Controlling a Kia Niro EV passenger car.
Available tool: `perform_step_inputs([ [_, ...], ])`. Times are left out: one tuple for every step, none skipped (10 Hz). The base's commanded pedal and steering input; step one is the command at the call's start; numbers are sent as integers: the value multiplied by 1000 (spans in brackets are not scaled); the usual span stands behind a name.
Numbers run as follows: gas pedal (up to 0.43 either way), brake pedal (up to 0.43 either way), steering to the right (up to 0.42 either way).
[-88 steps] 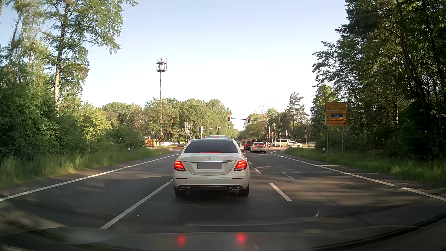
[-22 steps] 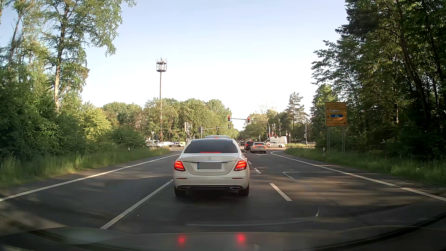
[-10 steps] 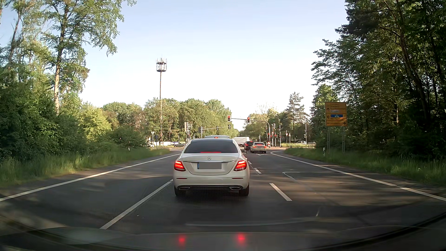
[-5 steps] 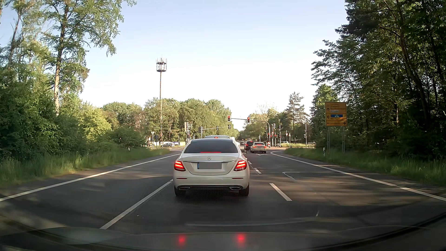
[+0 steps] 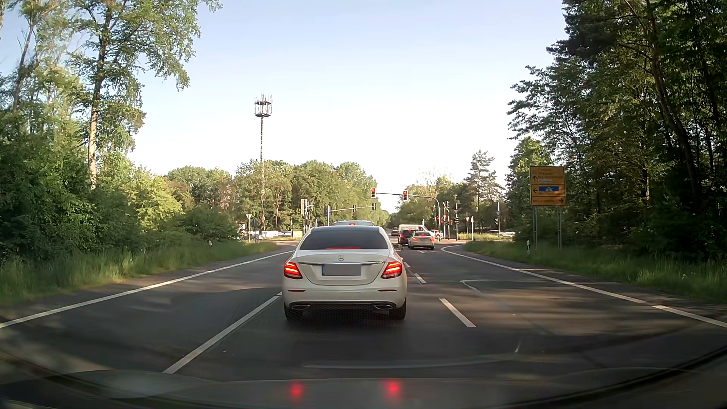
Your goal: Follow the waypoints while adhering to traffic rules and regulations
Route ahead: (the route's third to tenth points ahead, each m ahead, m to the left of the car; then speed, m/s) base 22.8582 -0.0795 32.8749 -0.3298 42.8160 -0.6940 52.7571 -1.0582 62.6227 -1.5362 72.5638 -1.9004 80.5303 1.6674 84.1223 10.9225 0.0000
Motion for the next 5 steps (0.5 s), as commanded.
perform_step_inputs([
  [0, 0, -5],
  [0, 0, -5],
  [0, 0, -4],
  [0, 0, -4],
  [0, 0, -4],
])
